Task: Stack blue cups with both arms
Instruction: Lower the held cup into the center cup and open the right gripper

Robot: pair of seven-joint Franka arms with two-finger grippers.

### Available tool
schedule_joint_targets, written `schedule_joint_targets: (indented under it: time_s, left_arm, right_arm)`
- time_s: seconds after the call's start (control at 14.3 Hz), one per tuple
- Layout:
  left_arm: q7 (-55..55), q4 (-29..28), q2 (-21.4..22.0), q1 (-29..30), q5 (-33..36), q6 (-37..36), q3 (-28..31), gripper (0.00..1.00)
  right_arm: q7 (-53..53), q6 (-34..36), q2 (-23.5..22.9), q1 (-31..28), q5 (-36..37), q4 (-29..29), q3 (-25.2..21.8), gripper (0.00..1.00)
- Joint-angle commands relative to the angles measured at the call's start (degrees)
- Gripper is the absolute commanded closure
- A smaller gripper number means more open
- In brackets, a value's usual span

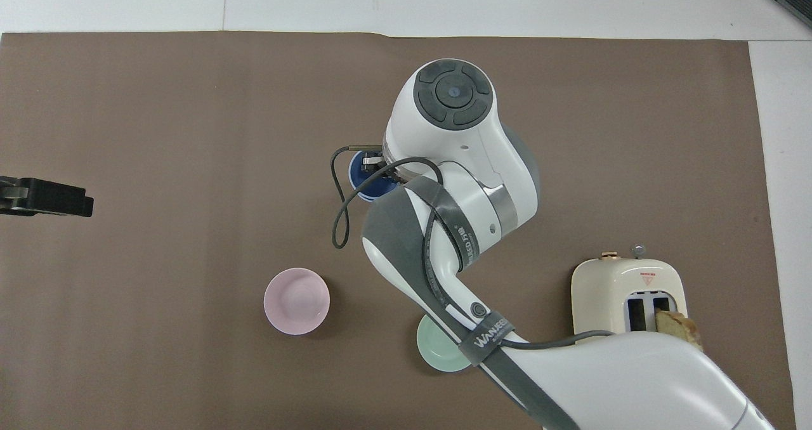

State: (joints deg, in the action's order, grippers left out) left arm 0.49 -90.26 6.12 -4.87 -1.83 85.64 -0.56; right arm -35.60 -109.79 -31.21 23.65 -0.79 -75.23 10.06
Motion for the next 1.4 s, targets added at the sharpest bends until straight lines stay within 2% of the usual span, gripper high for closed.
schedule_joint_targets:
  time_s: [0.0, 0.21, 0.28, 0.35, 0.42, 0.49, 0.56, 0.63, 1.05, 1.33]
  left_arm:
    - [0.5, 0.4, 0.2, 0.6, 0.4, -1.1, -0.3, 0.0]
    - [0.5, 0.4, 0.2, 0.5, 0.4, -1.0, -0.3, 0.0]
    - [0.5, 0.4, 0.2, 0.6, 0.4, -1.0, -0.3, 0.0]
    - [0.5, 0.4, 0.2, 0.6, 0.4, -1.0, -0.3, 0.0]
    - [0.5, 0.4, 0.2, 0.6, 0.4, -1.0, -0.3, 0.0]
    - [0.5, 0.4, 0.2, 0.6, 0.4, -1.0, -0.3, 0.0]
    - [0.5, 0.4, 0.2, 0.6, 0.4, -1.0, -0.3, 0.0]
    - [0.5, 0.4, 0.2, 0.6, 0.4, -1.1, -0.3, 0.0]
    - [0.5, 0.4, 0.2, 0.6, 0.4, -1.0, -0.3, 0.0]
    - [0.5, 0.4, 0.3, 0.6, 0.4, -1.0, -0.3, 0.0]
  right_arm:
    - [-1.3, -2.7, -1.0, -0.2, 0.8, -0.4, 0.2, 1.0]
    - [-1.3, -2.8, -1.8, -0.3, 1.6, -0.4, 0.2, 1.0]
    - [-1.3, -2.8, -1.8, -0.3, 1.2, -0.4, 0.2, 0.92]
    - [-1.3, -2.8, -1.8, -0.3, 1.1, -0.4, 0.2, 0.62]
    - [-1.3, -2.8, -1.8, -0.3, 1.3, -0.4, 0.2, 0.44]
    - [-1.3, -2.8, -1.8, -0.3, 1.6, -0.4, 0.2, 0.16]
    - [-1.3, -2.8, -1.8, -0.2, 1.7, -0.4, 0.2, 0.03]
    - [-1.3, -2.8, -1.9, -0.2, 1.8, -0.4, 0.2, 0.0]
    - [-0.6, 0.7, -0.7, -1.2, 2.9, 0.4, -0.4, 0.0]
    - [6.9, 5.6, 5.1, -6.9, 4.6, 0.4, -0.2, 0.0]
